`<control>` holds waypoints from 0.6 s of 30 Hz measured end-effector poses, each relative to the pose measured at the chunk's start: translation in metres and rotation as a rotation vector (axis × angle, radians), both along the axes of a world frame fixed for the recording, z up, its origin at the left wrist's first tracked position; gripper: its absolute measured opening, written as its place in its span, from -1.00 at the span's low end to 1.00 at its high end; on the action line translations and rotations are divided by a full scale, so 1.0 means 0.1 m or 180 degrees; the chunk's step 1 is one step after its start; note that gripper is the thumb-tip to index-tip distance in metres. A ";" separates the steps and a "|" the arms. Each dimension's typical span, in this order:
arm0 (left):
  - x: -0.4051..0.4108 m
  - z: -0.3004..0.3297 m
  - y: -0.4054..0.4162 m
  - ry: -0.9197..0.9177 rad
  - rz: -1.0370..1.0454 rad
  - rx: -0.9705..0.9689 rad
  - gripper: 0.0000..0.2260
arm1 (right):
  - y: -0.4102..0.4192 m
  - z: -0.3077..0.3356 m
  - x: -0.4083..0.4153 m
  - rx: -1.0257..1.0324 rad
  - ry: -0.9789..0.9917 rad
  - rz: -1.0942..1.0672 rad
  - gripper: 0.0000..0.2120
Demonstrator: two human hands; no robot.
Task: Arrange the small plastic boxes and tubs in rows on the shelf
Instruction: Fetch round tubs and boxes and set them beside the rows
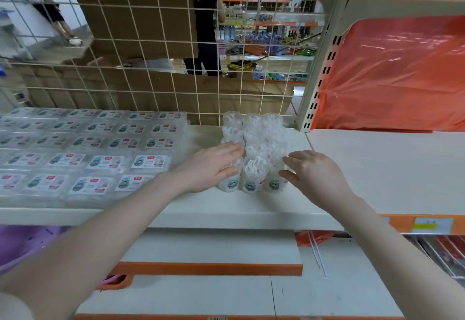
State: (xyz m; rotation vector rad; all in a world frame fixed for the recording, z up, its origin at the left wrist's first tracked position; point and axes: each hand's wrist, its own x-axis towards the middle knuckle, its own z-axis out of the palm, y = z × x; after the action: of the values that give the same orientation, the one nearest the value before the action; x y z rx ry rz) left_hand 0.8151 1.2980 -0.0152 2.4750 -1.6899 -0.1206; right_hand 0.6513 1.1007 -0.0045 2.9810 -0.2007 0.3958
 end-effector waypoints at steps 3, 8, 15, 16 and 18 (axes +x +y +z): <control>0.01 0.00 0.03 -0.0045 -0.0022 0.0012 -0.48 | 0.07 0.06 0.01 0.0286 -0.0210 0.0384 -0.69; 0.03 0.01 0.08 -0.0014 -0.0012 0.0072 -0.45 | 0.23 0.03 0.10 0.0491 -0.0434 0.1051 -0.60; 0.03 0.03 0.10 -0.0090 -0.0056 0.0123 -0.49 | 0.27 -0.06 0.19 0.0314 -0.0553 0.1092 -0.88; 0.03 0.03 0.10 -0.0083 -0.0048 0.0123 -0.49 | 0.28 -0.08 0.20 0.0263 -0.0566 0.1030 -0.90; 0.02 0.02 0.10 -0.0096 -0.0052 0.0117 -0.49 | 0.30 -0.10 0.21 0.0153 -0.0579 0.0932 -0.91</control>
State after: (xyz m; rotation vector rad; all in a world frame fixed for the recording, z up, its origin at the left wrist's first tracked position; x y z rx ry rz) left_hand 0.8168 1.3078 -0.0137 2.5022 -1.7355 -0.1177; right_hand 0.6720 1.1309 -0.0143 3.0250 0.2161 0.7037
